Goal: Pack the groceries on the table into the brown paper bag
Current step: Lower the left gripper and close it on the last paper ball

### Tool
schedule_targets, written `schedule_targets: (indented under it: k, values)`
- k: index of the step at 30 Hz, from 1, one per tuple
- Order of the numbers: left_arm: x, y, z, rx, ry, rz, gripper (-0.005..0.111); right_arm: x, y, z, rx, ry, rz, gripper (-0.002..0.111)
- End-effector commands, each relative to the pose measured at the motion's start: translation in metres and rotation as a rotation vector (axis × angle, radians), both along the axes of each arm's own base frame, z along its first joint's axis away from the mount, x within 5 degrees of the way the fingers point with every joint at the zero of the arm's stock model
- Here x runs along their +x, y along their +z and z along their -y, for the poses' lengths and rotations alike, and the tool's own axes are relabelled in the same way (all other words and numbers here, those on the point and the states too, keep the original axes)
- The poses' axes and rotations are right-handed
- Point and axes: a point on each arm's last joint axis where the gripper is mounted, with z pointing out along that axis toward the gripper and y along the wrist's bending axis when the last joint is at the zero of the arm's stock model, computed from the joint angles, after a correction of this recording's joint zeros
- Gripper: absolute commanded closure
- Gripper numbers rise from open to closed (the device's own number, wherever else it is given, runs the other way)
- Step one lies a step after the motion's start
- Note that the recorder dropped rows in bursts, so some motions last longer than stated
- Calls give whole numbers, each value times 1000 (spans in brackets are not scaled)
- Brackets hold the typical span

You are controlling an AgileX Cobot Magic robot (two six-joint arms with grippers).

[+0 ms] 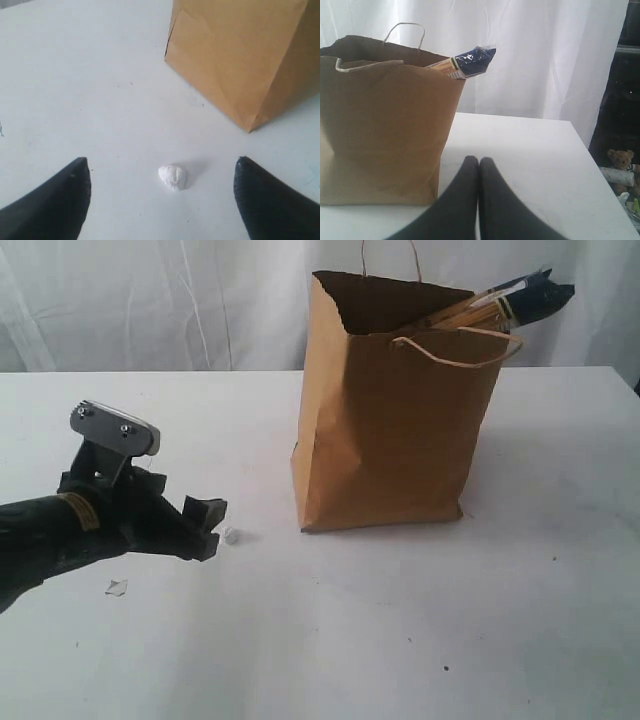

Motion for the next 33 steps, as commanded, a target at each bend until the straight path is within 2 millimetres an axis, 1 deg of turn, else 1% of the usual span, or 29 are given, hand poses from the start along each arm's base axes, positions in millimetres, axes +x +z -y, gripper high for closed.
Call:
schedule_targets:
  k: [1,5,8,9,11,15,17,19,26,29,33]
  values:
    - [2,-11,1,51,-35,21,28,0,-1,0,8,-1,3,108]
    - [3,-27,5,179,-143,35,28,0,-1,0,8,-1,3,108]
    - [4,-39,7,200,-161,21,28,0,-1,0,8,-1,3,108]
    - [5,-44,7,200,-162,17,31,0,-1,0,8,-1,3,108]
    - [7,-47,9,183,-162,40,37,0,-1,0,8,-1,3,108]
    - [14,-49,14,111,-157,145,58,0,-1,0,8,-1,3,108]
    - [16,-50,16,93,-153,157,62,0,-1,0,8,-1,3,108]
    - [19,-54,18,99,-149,129,60,0,-1,0,8,-1,3,108]
    - [36,-55,28,51,-121,109,45,0,-1,0,8,-1,3,108]
    - [42,-58,31,63,-120,89,43,0,-1,0,8,0,2,108]
    - [43,-67,30,109,-121,17,43,0,-1,0,8,0,2,108]
